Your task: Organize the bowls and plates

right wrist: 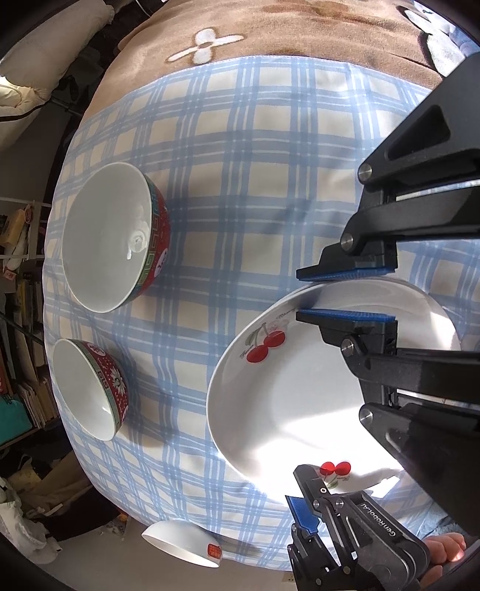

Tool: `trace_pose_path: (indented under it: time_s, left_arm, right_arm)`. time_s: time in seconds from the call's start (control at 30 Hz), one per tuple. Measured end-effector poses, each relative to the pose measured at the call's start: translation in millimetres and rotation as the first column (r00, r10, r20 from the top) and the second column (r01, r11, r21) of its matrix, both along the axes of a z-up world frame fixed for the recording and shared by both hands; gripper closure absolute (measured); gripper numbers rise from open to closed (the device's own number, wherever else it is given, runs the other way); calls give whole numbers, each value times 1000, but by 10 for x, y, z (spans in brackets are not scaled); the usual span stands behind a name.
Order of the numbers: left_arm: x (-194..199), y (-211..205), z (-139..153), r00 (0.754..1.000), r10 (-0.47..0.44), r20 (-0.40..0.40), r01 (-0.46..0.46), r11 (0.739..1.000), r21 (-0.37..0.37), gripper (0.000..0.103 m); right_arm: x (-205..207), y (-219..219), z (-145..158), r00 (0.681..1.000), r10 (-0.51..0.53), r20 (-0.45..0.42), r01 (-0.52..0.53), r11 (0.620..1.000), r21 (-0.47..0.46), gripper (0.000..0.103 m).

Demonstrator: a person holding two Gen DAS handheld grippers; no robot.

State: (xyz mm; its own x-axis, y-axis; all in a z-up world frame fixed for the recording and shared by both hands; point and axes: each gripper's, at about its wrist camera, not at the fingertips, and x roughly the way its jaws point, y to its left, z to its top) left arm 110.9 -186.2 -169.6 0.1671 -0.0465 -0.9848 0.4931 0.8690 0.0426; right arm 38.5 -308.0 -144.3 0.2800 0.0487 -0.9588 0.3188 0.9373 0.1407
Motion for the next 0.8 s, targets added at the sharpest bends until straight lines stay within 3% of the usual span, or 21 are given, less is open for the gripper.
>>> trace_pose_path:
  time_s: [0.53,0.63,0.8]
  left_arm:
    - [-155,14,163,999,1,38,-1,1000,2,80]
    - [-201,59,230,998,6,60,-6,1000,-1,75]
    - [-258,189,394,994,25,103,-23,999,-23,60]
  right_arm:
    - [-111,-51,86,999,-15,38,15,1000,16,87]
    - [-143,-66,133,998,-24,57,22,1000,21,85]
    - [-189,-83,237,994,-38,98,35,999,35,70]
